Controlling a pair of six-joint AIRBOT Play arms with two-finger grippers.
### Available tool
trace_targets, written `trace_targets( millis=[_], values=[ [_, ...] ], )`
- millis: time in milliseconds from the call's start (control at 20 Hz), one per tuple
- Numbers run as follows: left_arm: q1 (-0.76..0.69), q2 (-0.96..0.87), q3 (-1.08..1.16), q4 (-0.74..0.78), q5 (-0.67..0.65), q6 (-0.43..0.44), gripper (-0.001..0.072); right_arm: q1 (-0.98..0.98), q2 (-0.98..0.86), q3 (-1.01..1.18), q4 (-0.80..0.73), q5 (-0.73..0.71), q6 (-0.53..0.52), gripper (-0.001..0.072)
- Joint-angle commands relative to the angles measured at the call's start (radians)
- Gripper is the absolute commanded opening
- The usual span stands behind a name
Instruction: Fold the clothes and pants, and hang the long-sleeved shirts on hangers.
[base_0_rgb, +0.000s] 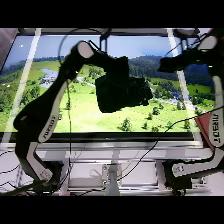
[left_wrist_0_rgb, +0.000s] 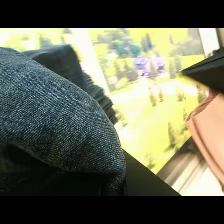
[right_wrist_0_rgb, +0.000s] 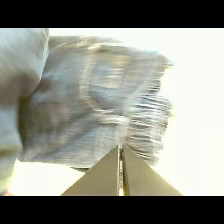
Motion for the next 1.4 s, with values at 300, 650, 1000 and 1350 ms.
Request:
trace_targets(
  millis=[300, 650, 1000, 1350],
  values=[
    [-0.187, -0.182, 0.001, -0.02, 0.16, 0.0, 0.0702, -0.198, 0.066, 0.0, -0.004, 0.014, 0.032, 0.0188],
    [-0.064, -0.066, 0.001, -0.021, 0.056, 0.017, 0.0287, -0.209, 0.033, 0.0, -0.062, -0.024, -0.018, 0.005],
    [0.061, -0.035, 0.0, 0.207, -0.249, 0.102, 0.0026, -0.228, -0.061, -0.052, 0.264, 0.071, -0.094, 0.006],
    [-0.017, -0.061, 0.0, 0.303, -0.23, 0.098, 0.0027, 0.003, -0.204, -0.074, 0.257, 0.066, -0.109, 0.0618]
  ],
)
